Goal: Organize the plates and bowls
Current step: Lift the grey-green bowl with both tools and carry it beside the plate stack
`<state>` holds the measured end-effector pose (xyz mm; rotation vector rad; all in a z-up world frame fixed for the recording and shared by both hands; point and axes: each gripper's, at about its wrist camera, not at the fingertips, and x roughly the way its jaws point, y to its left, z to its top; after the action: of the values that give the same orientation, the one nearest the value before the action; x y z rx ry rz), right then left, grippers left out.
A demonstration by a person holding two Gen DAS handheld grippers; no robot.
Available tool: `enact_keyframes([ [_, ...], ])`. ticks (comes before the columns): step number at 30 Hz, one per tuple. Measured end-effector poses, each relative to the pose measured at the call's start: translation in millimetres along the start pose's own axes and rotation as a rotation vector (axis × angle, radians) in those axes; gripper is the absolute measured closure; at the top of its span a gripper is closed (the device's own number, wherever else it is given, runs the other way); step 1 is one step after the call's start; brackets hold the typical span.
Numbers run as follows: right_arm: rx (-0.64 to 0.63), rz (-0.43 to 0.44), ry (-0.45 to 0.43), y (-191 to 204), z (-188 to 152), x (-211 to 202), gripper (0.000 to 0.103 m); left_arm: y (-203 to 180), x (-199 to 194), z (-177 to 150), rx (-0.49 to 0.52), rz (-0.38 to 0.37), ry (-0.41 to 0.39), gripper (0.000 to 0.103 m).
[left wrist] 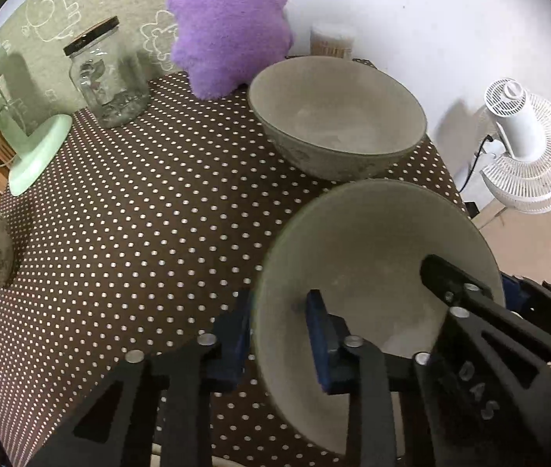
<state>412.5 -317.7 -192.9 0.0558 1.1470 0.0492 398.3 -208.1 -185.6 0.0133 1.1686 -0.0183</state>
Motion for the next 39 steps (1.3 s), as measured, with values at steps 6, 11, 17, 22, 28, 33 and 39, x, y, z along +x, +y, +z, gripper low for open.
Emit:
enact_keyframes([
  [6, 0.002, -0.001, 0.006, -1.2, -0.2, -1.9, 0.078, -2.2, -3.3, 0.7, 0.008, 0.015, 0.002, 0.08],
  [11, -0.004, -0.002, -0.001, 4.3, -1.6, -10.2, 0.078, 0.4, -16.2, -1.3, 0.011, 0.034, -0.014, 0.08],
  [17, -0.008, 0.002, -0.033, 17.0, -5.5, -38.4, 0.078, 15.1, -42.9, -6.5, 0.004, 0.033, -0.048, 0.08],
  [22, -0.017, -0.002, -0.06, 34.4, -13.2, -63.4, 0.078, 29.7, -64.5, -15.7, -0.01, 0.029, -0.075, 0.08],
  [28, -0.021, -0.01, -0.076, 62.9, -31.2, -91.5, 0.078, 59.8, -93.1, -34.6, -0.01, 0.015, -0.098, 0.08],
  [33, -0.014, -0.016, -0.088, 93.2, -49.5, -116.1, 0.078, 85.9, -117.1, -52.0, -0.012, 0.009, -0.109, 0.08],
  [39, -0.006, -0.008, -0.102, 136.4, -71.2, -143.9, 0.078, 123.6, -143.1, -77.1, -0.022, 0.01, -0.124, 0.08],
])
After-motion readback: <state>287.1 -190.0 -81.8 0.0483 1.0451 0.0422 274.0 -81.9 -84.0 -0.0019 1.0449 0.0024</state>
